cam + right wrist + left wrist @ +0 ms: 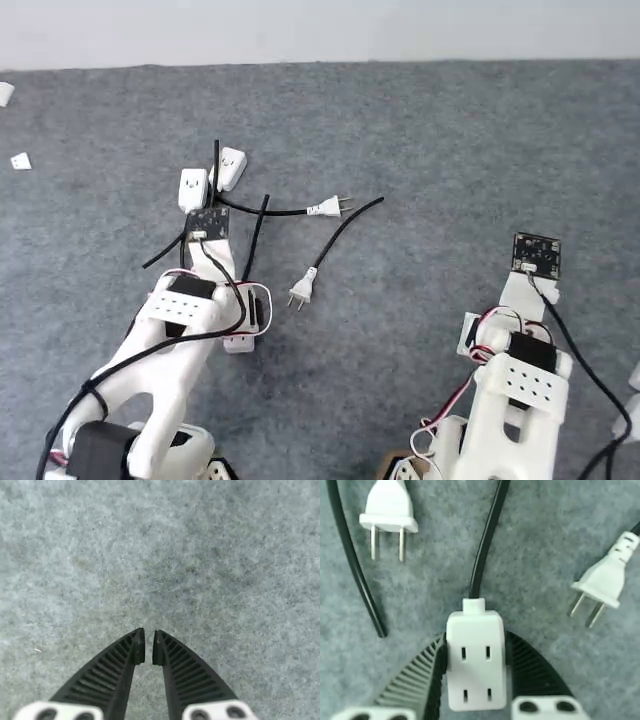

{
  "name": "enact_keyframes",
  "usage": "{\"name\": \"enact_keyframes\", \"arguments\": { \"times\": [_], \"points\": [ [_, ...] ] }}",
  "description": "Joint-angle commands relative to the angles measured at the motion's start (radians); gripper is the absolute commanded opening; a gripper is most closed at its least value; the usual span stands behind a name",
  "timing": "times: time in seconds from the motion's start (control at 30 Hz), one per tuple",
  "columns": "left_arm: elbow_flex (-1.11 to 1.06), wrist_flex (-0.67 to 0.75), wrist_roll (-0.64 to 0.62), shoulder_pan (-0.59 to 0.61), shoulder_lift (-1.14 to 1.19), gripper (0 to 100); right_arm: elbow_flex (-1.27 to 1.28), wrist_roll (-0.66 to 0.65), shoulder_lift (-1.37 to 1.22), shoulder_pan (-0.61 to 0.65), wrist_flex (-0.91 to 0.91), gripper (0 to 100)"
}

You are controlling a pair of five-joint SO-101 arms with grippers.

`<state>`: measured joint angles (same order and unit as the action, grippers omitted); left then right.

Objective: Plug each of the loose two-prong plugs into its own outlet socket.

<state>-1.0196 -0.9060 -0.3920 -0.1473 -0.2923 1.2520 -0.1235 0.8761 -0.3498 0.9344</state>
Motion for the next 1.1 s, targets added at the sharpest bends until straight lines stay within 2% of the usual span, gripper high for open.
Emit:
{"name": "enact_keyframes", "arguments": {
  "times": [0.0, 0.1, 0.33, 0.47, 0.6, 0.73, 0.9, 0.97, 1.07],
  "points": [
    [0.035, -0.008, -0.002, 0.000, 0.002, 26, -0.011, -0.011, 0.019, 0.008, -0.018, 4.4],
    [0.035, -0.023, -0.038, 0.005, 0.000, 34, -0.011, -0.011, 0.019, 0.008, -0.018, 4.4],
    [0.010, -0.031, -0.037, 0.008, -0.080, 34, -0.014, -0.005, 0.019, 0.013, -0.018, 4.4],
    [-0.062, -0.034, 0.031, 0.031, -0.278, 34, -0.037, 0.015, 0.019, 0.124, -0.015, 4.4],
    [-0.102, -0.115, 0.061, 0.147, -0.506, 34, -0.101, 0.063, 0.007, 0.223, -0.008, 4.4],
    [-0.153, -0.123, 0.072, 0.253, -0.608, 34, -0.247, 0.077, -0.102, 0.259, 0.013, 4.4],
    [-0.173, -0.121, 0.114, 0.262, -0.574, 34, -0.520, 0.178, -0.328, 0.265, 0.077, 4.5],
    [-0.180, -0.078, 0.115, 0.262, -0.546, 34, -0.624, 0.232, -0.420, 0.303, 0.120, 4.5],
    [-0.236, 0.072, 0.118, 0.264, -0.493, 34, -0.752, 0.319, -0.542, 0.395, 0.183, 4.5]
  ]
}}
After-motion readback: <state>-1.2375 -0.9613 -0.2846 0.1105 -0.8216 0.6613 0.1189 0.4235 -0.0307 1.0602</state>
